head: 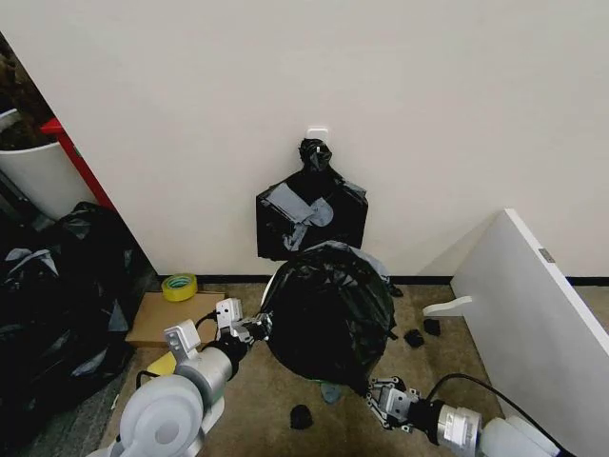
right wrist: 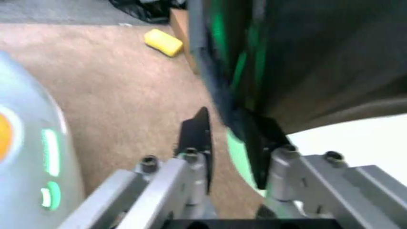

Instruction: Place the garbage bag over the trash bin.

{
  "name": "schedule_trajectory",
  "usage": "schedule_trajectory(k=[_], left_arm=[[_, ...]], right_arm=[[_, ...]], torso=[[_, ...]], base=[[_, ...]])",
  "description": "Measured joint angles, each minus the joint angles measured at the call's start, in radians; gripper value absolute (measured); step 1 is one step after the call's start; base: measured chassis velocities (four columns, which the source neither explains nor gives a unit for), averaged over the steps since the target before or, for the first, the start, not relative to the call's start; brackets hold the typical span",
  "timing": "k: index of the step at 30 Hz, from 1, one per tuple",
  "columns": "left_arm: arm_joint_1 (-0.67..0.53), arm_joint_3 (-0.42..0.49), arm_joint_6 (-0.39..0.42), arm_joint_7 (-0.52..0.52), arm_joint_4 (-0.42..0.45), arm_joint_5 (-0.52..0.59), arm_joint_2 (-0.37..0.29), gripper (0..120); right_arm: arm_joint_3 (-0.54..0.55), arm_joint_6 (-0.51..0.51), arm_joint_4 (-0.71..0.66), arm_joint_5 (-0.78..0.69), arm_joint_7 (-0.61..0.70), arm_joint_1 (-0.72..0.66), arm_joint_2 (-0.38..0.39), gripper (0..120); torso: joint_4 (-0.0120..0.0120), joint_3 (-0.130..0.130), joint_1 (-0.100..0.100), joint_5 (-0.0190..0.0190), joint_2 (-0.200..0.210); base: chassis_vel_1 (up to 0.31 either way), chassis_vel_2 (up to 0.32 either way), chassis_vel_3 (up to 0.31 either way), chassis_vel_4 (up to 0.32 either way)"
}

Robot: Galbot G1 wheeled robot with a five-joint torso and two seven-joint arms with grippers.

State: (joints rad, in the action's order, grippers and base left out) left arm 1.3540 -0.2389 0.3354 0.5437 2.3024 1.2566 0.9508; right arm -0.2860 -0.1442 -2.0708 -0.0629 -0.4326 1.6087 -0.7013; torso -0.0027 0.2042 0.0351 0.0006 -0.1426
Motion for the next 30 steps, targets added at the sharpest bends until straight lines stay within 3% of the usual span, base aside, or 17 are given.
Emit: schedule_trajectory(k=[11,13,16,19,23,30], left_arm=[[-0.01,-0.043,-0.023,-0.001,-0.03,0.012,-0.008,5],[-0.009,-0.056,-0.026,-0.01,-0.038,0.013,-0.011,5],[0.002,-0.07,-0.027,-0.041,-0.049,0.008,-0.019,5],[0.015,-0.07,-0.027,-0.064,-0.05,-0.009,-0.022,5],[0.054,-0.043,-0.035,-0.123,-0.049,-0.09,-0.015,5],[0.109,-0.016,-0.086,-0.219,-0.042,-0.219,0.017,5]], right_arm=[[-0.065,-0.09,0.008,-0.086,-0.089,0.029,0.006,55],[-0.102,-0.112,0.017,-0.214,-0.224,0.032,0.007,62],[-0.237,-0.077,0.008,-0.459,-0.572,0.081,0.008,77],[-0.281,-0.057,-0.004,-0.546,-0.64,0.106,0.012,84],[-0.318,-0.007,-0.001,-0.734,-0.594,0.07,0.01,98],[-0.312,0.061,0.008,-1.009,-0.376,-0.002,0.037,100]], torso=[[0.0,0.0,0.0,0.0,0.0],[0.0001,0.0,0.0,0.0002,0.0],[0.0002,0.0,0.0,-0.0001,0.0],[-0.0005,0.0,0.0,-0.0001,0.0],[0.0002,0.0,0.0,0.0001,0.0],[0.0002,0.0,0.0,0.0001,0.0]], base=[[0.0,0.0,0.0,0.0],[0.0,0.0,0.0,0.0],[0.0,0.0,0.0,0.0],[0.0,0.0,0.0,0.0],[0.0,0.0,0.0,0.0],[0.0,0.0,0.0,0.0]])
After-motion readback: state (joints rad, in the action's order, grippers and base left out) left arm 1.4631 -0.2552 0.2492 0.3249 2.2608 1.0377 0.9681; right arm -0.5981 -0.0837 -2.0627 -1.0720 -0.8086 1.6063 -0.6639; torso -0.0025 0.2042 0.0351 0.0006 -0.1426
